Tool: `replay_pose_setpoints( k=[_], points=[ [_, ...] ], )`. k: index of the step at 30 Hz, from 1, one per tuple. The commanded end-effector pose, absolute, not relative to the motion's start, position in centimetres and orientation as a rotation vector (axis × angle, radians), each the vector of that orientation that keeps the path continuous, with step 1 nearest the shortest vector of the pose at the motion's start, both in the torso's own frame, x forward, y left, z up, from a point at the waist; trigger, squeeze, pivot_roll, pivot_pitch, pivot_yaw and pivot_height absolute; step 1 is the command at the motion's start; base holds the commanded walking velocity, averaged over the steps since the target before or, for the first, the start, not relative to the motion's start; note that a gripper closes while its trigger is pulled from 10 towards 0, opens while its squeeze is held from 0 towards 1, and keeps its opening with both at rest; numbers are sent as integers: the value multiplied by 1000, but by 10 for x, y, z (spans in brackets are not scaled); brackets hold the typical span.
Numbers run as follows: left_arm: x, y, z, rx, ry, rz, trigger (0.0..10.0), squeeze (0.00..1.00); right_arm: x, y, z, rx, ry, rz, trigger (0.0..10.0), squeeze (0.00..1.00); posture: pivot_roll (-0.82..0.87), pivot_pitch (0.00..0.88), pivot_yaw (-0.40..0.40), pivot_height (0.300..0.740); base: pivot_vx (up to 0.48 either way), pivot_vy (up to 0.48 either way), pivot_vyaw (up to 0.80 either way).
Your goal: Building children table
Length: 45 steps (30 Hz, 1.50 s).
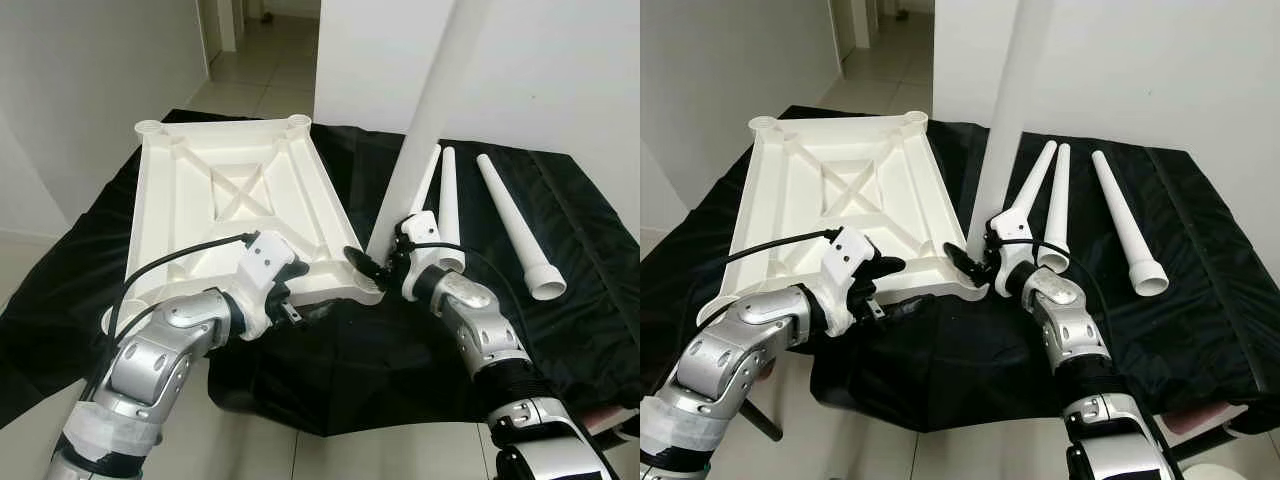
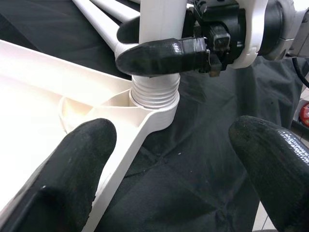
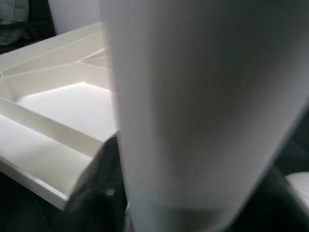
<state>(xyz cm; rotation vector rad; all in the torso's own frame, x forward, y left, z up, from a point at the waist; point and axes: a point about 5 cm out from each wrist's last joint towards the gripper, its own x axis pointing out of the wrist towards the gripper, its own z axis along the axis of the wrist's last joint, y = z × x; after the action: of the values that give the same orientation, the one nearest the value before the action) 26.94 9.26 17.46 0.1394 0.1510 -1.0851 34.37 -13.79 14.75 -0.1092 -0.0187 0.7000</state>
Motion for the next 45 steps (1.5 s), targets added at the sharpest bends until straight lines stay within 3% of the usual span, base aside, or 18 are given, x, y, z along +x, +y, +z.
replay_pose_setpoints(
  k=[1, 9, 10, 24, 31, 34, 45],
  points=[
    [269, 91, 175, 146, 147, -1090, 10000, 0, 343, -137, 140, -111, 13, 729, 0, 0, 75, 0, -26, 740, 0, 0, 0],
    [269, 91, 175, 145, 148, -1088, 10000, 0, 340, -143, 128, -69, 48, 727, 0, 0, 68, 0, -22, 740, 0, 0, 0],
    [270, 91, 176, 145, 148, -1088, 10000, 0, 340, -143, 125, -32, 50, 701, 10000, 0, 65, 0, -22, 740, 0, 0, 0],
    [269, 90, 175, 137, 150, -1089, 10000, 0, 336, -120, 138, 89, -11, 465, 10000, 0, 58, 1, -30, 740, 0, 0, 0],
    [271, 94, 175, 136, 153, -1072, 10000, 0, 328, -117, 134, 136, 43, 30, 10000, 0, 51, 15, -25, 740, 0, 0, 0],
    [272, 94, 175, 136, 154, -1073, 10000, 0, 323, -115, 134, 162, 49, -62, 10000, 0, 50, 16, -23, 740, 0, 0, 0],
    [272, 94, 174, 138, 162, -1078, 10000, 0, 311, -108, 140, 148, 23, -105, 10000, 0, 43, 22, -16, 740, 0, 0, 0]
  ],
)
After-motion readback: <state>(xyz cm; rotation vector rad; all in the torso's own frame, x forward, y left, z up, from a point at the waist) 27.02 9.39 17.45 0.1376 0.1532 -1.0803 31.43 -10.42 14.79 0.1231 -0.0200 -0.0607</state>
